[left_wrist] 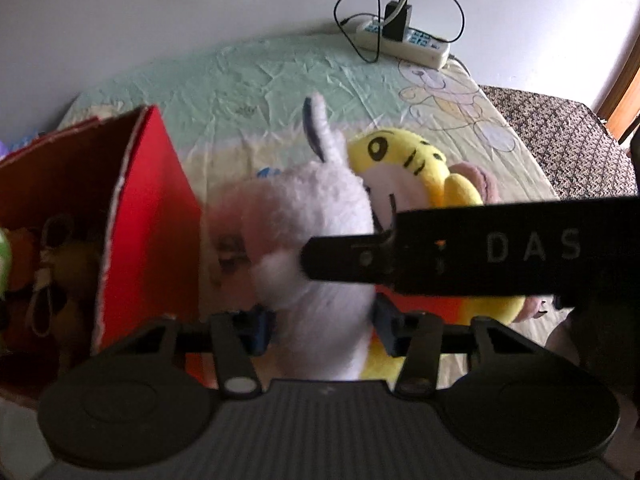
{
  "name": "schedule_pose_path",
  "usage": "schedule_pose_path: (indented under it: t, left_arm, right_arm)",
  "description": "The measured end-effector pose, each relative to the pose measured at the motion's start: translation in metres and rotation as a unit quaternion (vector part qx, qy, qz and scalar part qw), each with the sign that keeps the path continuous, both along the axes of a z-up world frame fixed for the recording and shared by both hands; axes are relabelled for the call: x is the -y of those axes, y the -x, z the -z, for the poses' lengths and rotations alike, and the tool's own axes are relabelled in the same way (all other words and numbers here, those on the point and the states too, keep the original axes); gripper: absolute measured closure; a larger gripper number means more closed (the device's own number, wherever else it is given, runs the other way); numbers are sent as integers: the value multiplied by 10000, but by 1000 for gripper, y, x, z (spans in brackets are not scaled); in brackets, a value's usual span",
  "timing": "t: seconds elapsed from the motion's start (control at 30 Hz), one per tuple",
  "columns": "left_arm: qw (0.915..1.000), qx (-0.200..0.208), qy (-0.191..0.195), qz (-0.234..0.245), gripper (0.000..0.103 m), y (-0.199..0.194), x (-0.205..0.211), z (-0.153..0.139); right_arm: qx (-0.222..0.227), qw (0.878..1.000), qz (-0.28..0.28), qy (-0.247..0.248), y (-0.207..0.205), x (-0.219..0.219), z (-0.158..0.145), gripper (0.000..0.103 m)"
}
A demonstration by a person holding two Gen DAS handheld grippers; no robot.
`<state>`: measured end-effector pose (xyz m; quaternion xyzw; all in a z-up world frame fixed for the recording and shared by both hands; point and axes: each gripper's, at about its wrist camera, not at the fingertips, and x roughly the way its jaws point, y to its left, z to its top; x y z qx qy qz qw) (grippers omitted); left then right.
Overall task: Organize objects
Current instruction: 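Grasp the white rabbit plush with the right gripper and lift it, then carry the white rabbit with the right gripper into the red box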
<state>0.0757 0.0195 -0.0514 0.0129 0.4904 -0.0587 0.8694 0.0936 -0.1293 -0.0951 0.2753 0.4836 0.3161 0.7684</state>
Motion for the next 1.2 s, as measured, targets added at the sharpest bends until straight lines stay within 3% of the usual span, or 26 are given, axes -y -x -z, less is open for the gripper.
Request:
schedule_pose_path:
  t: [0.27,0.7,1.0,1.2]
  left_arm:
    - [9999,66,9,131,54,3,4,-4]
    - [9978,556,176,299,54,47,8,-40]
    - [9951,935,231,208,54,72,-10,-62]
    - [9919,1216,234,287,54,82,-45,-81]
  right_arm:
    - [106,9999,22,-49,10,9,-11,60]
    - [784,9969,-51,42,52,7,-51,61]
    - [1246,9921,-134,92,67,-24,-77,61]
    - [1520,9883,-75,109,68,-62,-93,60]
